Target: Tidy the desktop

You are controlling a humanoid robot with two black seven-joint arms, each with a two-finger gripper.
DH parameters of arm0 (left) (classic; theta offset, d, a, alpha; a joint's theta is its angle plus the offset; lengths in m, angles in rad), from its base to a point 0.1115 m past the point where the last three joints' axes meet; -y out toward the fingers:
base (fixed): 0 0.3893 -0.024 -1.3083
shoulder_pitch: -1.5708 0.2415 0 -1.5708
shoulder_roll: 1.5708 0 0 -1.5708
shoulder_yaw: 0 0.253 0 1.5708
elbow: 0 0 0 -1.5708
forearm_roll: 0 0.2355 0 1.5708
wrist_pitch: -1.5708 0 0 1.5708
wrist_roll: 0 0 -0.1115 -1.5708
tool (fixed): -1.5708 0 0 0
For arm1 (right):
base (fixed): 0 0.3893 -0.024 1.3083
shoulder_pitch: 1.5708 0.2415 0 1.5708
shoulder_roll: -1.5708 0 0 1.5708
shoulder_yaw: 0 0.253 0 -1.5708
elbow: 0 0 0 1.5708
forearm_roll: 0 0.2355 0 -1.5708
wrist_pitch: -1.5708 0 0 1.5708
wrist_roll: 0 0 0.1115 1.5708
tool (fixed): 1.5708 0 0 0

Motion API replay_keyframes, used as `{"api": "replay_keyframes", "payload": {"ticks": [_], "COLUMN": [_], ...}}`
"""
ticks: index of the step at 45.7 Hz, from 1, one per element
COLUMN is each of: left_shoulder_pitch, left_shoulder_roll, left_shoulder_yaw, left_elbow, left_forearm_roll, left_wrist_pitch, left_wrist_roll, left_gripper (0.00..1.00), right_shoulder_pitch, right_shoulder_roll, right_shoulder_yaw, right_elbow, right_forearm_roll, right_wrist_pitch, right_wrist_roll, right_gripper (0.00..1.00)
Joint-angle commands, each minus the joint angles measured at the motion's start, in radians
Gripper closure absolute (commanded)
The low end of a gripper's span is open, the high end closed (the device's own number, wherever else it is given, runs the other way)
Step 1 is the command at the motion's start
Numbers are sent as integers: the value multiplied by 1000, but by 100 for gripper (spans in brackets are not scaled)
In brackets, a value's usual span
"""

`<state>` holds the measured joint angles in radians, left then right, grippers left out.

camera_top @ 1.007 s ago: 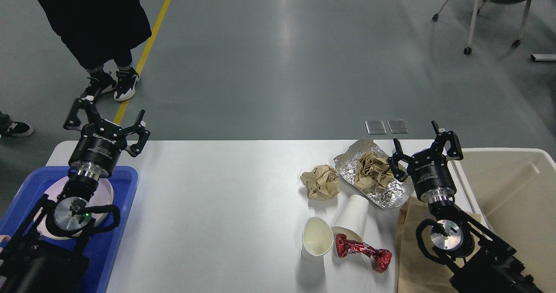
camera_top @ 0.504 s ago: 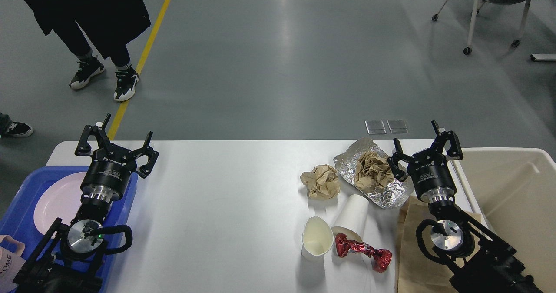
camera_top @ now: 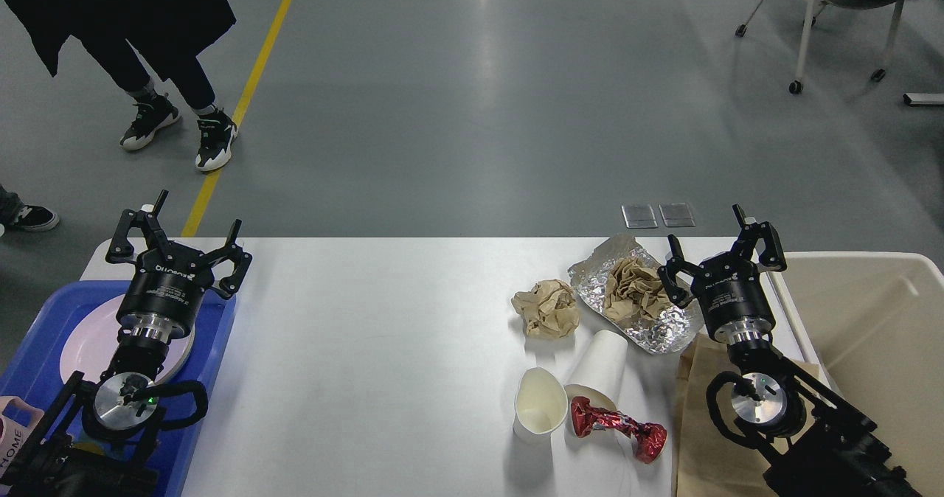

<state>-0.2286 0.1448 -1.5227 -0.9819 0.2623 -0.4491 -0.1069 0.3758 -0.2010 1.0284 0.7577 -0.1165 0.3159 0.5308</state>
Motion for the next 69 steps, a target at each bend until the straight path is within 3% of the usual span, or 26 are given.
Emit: {"api": "replay_keyframes", "payload": {"ticks": [1,10,19,28,39,46,69], "left_shoulder_pitch": [20,107,63,48,40,38,38], "left_shoulder_roll": [-4,-19,-25,-54,-45,-65,-63], "left_shoulder_yaw": [12,-5,-16,-14,-2,9,9], "left_elbow": [0,6,57,80,81,81,81], "left_forearm_roll": [1,6,28,31,26,14,12], "left_wrist_pitch": [-51,-72,-60,-60,-66,-75,-79], "left_wrist_roll": [0,0,-2,-73,-82,-109,-109], "left_gripper": [4,4,4,4,4,4,4], "right_shoulder_pitch": [0,0,0,0,0,0,0], "right_shoulder_roll": [0,0,0,0,0,0,0], "right_shoulder_yaw": [-1,-1,-1,1,-1,-1,-1], "right_elbow": [-1,-1,-1,-1,0,0,0], "right_forearm_roll": [0,0,0,0,0,0,0], "right_wrist_pitch": [-1,0,0,-1,0,0,-1], "right_wrist_roll": [0,0,0,0,0,0,0], "right_gripper": [0,0,0,0,0,0,0]}}
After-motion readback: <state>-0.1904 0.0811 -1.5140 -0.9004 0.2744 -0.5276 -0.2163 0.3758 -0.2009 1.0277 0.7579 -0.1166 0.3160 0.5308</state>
